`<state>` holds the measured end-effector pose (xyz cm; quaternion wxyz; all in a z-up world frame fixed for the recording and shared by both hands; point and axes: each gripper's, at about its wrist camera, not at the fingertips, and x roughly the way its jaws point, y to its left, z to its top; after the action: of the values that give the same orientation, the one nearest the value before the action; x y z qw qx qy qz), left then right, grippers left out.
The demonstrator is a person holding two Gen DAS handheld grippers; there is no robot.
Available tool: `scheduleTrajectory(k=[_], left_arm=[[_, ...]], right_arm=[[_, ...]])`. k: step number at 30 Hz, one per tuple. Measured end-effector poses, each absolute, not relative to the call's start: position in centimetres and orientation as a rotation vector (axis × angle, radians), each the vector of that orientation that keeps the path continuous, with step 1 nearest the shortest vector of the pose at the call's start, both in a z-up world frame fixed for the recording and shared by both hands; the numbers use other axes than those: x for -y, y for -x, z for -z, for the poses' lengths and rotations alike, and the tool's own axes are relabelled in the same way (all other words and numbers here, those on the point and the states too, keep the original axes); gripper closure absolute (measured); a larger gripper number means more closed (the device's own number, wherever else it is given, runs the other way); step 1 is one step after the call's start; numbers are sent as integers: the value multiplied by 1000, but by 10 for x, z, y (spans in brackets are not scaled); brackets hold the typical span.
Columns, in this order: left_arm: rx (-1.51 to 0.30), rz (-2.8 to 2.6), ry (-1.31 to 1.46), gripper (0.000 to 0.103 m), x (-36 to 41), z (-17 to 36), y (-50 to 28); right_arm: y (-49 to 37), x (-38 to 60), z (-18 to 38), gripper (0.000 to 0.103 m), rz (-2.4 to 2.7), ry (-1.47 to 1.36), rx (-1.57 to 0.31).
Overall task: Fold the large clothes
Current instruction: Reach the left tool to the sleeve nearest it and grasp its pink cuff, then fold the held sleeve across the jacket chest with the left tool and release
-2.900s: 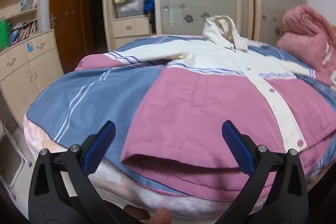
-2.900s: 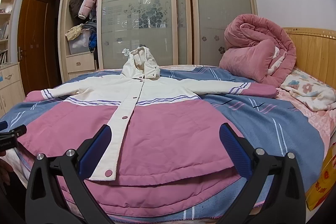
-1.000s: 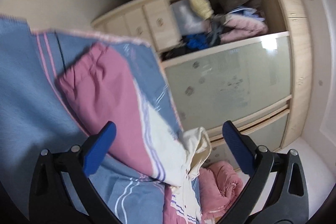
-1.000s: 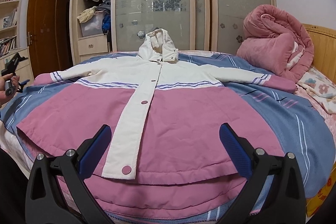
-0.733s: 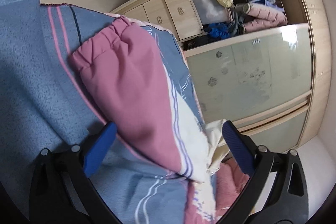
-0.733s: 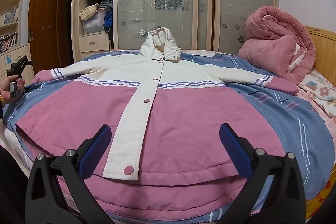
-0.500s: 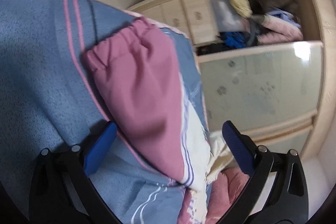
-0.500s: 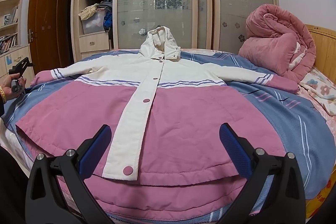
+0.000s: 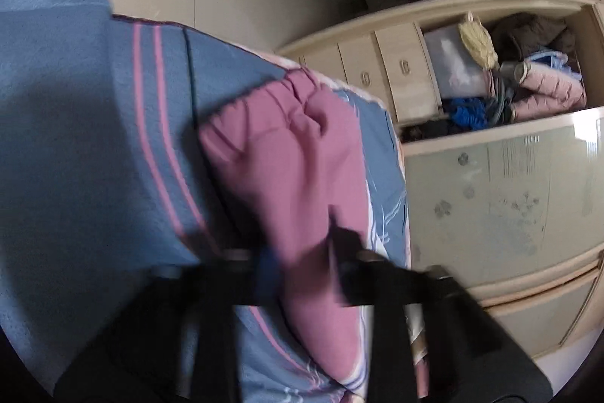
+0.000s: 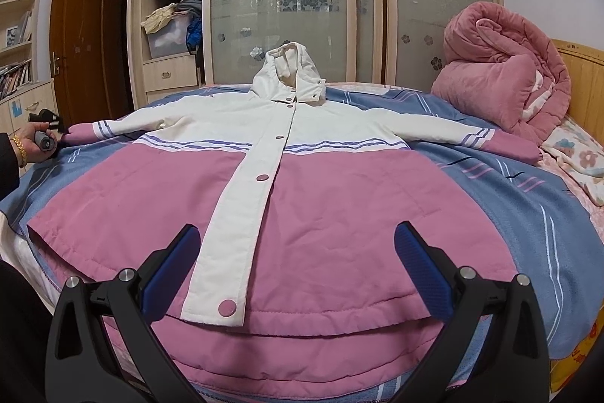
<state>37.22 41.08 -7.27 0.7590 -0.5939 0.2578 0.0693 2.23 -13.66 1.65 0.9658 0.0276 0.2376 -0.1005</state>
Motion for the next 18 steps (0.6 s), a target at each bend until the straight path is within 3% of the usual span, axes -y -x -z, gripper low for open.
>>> scheduleTrajectory(k=[2, 11, 15, 18], left_arm=[[-520, -124, 1263, 95, -409, 70, -369], [-398, -57, 1091, 97, -388, -1, -368], [-394, -77, 809, 97, -342, -62, -379], [-384, -78, 446, 97, -266, -112, -389]], right_arm=[[-22, 138, -16, 1, 201, -65, -482], [-15, 145, -19, 1, 193, -94, -480], [-11, 153, -20, 1, 185, -131, -482], [-8, 159, -22, 1, 180, -154, -479]])
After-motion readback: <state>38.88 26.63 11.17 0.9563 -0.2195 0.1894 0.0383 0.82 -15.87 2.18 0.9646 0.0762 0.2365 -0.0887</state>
